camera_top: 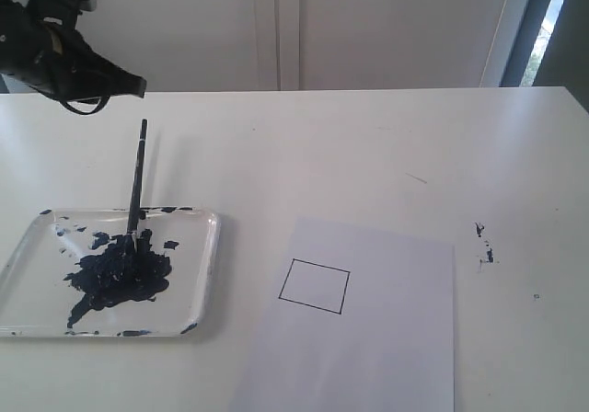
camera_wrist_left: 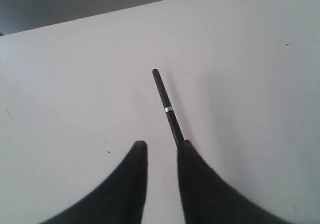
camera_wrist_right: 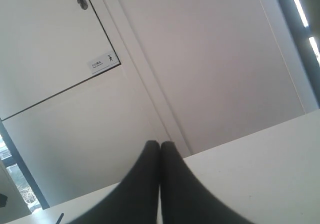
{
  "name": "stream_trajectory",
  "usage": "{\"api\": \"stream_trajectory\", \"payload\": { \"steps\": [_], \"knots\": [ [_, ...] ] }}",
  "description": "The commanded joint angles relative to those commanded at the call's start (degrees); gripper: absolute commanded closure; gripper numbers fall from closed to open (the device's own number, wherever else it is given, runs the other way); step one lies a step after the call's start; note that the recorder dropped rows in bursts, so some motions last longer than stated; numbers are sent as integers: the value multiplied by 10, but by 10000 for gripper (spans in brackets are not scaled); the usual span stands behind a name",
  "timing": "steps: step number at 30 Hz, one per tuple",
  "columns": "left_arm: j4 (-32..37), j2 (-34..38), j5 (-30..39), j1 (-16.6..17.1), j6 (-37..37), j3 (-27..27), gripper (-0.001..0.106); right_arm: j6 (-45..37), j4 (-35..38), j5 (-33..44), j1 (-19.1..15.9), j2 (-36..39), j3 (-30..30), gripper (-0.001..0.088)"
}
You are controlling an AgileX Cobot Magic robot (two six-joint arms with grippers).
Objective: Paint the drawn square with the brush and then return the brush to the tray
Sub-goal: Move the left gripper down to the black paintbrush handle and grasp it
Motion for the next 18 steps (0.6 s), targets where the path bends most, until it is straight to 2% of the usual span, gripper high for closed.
{"api": "stream_trajectory", "payload": {
  "steps": [3, 13, 18],
  "knots": [
    [-25, 34, -3, 0, 0, -25, 465, 0, 0, 0, 0, 0, 0, 868],
    [-41, 125, 69, 0, -1, -127, 468, 0, 0, 0, 0, 0, 0, 868],
    [-82, 163, 99, 0, -2, -180, 491, 1, 0, 0, 0, 0, 0, 868]
  ]
}}
